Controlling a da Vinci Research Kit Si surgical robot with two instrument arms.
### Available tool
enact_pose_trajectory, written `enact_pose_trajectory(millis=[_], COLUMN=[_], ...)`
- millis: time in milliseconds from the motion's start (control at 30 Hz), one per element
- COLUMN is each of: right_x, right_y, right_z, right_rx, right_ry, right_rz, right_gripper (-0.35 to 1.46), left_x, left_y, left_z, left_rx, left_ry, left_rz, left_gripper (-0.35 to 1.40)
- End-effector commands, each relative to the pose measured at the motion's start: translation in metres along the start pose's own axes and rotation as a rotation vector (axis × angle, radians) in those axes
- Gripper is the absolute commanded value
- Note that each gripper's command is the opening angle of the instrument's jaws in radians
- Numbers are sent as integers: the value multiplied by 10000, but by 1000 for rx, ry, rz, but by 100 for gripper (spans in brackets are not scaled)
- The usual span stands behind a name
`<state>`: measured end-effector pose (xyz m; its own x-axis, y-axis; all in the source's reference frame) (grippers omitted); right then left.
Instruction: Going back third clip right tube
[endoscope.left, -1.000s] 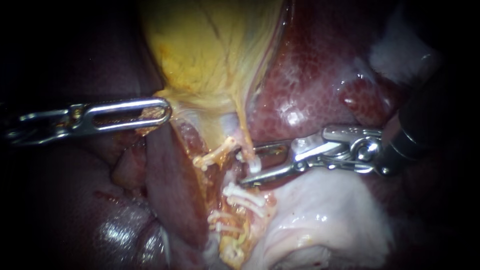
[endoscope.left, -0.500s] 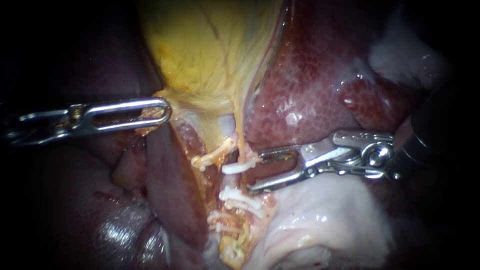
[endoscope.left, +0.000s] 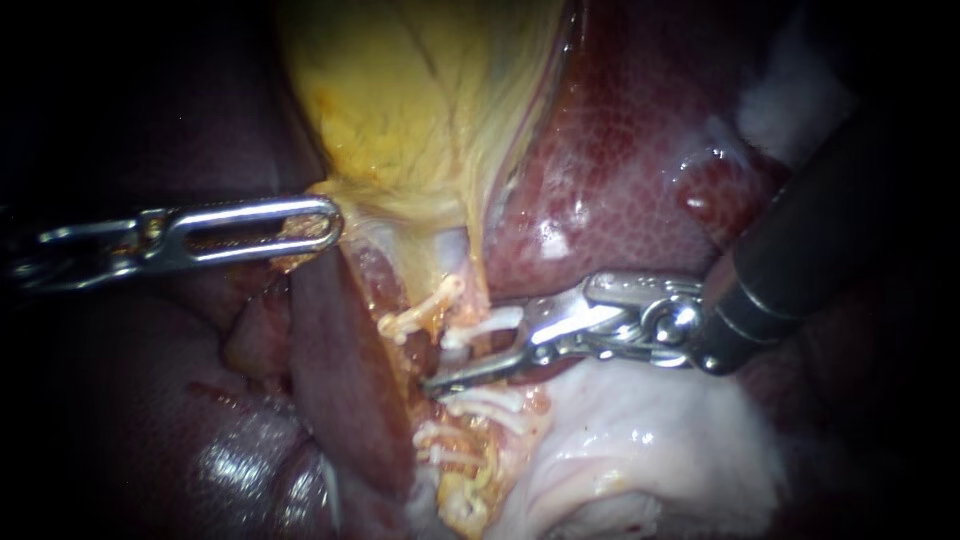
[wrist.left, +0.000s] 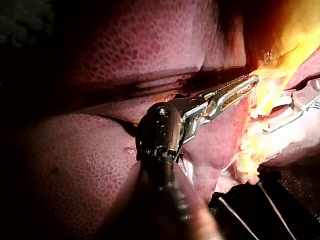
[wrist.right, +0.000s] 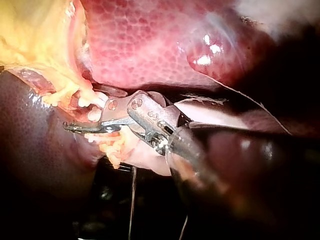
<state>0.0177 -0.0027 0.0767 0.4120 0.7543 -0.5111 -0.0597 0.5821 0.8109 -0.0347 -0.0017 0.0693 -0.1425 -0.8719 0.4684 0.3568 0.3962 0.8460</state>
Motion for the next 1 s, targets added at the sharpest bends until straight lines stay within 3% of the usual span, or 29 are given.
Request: enact_pose_trajectory(millis=[33, 233, 400, 533, 800, 1000], right_x=[-1, 0, -2, -6, -12, -2], right_y=[1, 17, 37, 45, 34, 14], right_z=[-1, -5, -9, -20, -45, -65], right_rx=[0, -4, -10, -8, 8, 23], right_ry=[0, 1, 4, 3, -4, -7], right_rz=[-1, 1, 3, 2, 0, 7], right_gripper=[60, 60, 60, 60, 60, 60], left_x=[0, 0, -1, -2, -2, -2], left_y=[0, 0, 0, -1, -1, -1], left_z=[0, -1, -1, -3, -4, -5], left_rx=[0, 0, 0, 1, 1, 2], left_ry=[0, 0, 0, 1, 1, 1], left_rz=[0, 0, 0, -1, -1, -1], left_gripper=[-35, -35, -35, -35, -35, -35])
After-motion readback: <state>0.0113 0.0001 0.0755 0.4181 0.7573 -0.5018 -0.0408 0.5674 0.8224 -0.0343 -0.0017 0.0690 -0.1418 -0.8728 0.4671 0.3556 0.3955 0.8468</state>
